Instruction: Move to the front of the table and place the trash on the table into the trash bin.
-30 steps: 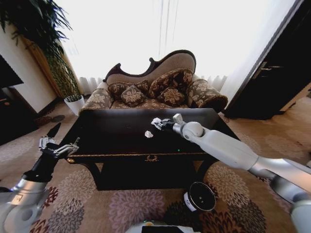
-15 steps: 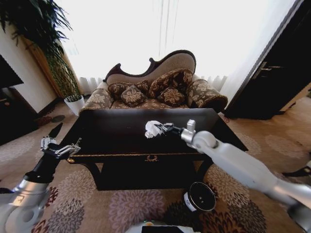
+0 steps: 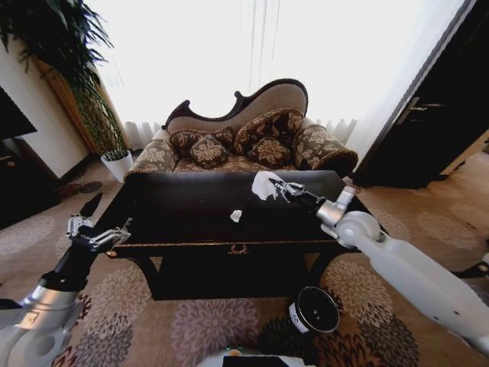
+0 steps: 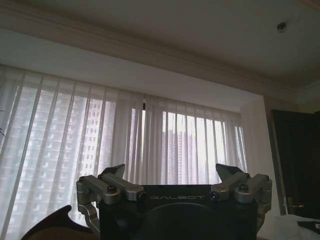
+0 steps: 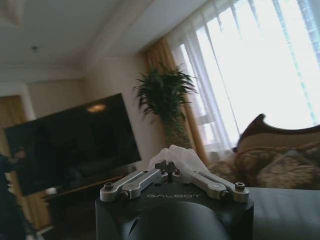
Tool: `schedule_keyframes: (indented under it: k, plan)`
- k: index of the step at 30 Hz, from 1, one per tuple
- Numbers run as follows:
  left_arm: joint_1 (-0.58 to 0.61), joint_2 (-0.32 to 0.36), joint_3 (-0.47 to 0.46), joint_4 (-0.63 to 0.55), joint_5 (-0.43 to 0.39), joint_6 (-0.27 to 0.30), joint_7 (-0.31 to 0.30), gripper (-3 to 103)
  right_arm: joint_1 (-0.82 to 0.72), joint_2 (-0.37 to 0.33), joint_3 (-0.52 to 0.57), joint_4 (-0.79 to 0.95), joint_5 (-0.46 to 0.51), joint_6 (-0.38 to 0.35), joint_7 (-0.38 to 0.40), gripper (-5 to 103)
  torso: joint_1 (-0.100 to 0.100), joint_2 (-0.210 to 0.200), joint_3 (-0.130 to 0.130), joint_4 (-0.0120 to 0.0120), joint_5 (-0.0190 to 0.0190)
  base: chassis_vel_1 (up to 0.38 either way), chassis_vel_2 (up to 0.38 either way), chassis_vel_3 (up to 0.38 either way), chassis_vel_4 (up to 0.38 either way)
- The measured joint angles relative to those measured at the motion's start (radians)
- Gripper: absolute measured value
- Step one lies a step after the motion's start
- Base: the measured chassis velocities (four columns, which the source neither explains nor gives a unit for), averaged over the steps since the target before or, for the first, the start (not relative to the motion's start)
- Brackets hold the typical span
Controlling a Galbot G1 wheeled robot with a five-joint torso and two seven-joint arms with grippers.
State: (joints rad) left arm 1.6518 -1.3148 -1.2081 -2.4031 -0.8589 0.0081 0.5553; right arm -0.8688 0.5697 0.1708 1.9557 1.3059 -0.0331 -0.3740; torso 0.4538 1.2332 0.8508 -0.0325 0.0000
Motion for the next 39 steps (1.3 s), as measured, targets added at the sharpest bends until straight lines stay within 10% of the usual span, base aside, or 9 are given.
schedule_keyframes:
  k: [16,39]
  plan:
    - [0.005,0.021,-0.021,-0.036,-0.047,0.019,-0.009,100,-0.551,0.226,0.273,0.104,-0.274,0.085,-0.453,0,0.000,0.000,0.000,-0.0002,-0.0002,0.000,0.000,0.000,0.000]
    - [0.017,0.005,-0.017,-0.098,-0.077,0.043,-0.016,100,-0.566,0.452,0.181,-0.448,-0.768,0.238,-0.591,0,0.000,0.000,0.000,0.0002,-0.0005,0.000,0.000,0.000,0.000]
